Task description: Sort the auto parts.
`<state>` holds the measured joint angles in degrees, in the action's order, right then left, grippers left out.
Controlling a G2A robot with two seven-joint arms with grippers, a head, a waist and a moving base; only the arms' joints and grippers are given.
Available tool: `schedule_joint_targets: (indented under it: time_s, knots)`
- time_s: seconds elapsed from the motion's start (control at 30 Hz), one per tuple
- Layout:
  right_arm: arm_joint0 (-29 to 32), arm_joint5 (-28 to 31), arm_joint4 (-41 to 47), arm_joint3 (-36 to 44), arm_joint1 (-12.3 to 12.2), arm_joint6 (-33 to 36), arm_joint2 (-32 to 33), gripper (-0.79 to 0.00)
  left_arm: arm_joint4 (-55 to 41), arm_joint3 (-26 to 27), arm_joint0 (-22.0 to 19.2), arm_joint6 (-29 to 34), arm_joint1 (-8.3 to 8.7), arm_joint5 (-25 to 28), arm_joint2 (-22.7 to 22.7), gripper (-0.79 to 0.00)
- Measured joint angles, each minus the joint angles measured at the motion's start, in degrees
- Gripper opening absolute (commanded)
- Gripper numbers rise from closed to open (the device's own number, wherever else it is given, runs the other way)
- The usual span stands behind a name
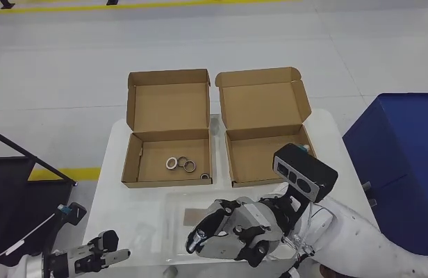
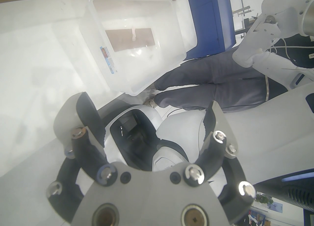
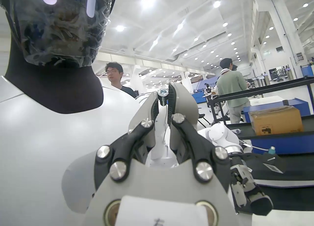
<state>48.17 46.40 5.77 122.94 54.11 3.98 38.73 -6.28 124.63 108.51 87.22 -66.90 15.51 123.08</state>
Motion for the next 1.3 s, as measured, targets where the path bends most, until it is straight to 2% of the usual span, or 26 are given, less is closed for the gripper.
schedule_joint_targets:
  time_s: [0.3,0.53,0.7,1.07,1.13,1.3]
  knots:
    - [0.0,-0.6,-1.4,0.6,0.0,0.6,0.9,-0.785,0.0,0.0,0.0,0.0,0.0,0.0,0.0,0.0]
    - [2.3,-1.5,-16.7,3.6,0.7,-4.4,9.1,-0.785,0.0,0.0,0.0,0.0,0.0,0.0,0.0,0.0]
    - [4.3,-2.2,-24.4,4.7,1.1,-6.5,12.5,-0.785,0.0,0.0,0.0,0.0,0.0,0.0,0.0,0.0]
    - [3.9,-2.8,-26.5,5.0,1.2,-5.5,13.5,-0.785,0.0,0.0,0.0,0.0,0.0,0.0,0.0,0.0]
    - [3.0,-4.7,-31.9,6.0,1.3,-2.3,15.0,-0.785,0.0,0.0,0.0,0.0,0.0,0.0,0.0,0.0]
    - [2.9,-7.1,-41.9,8.5,1.6,0.2,16.6,-0.785,0.0,0.0,0.0,0.0,0.0,0.0,0.0,0.0]
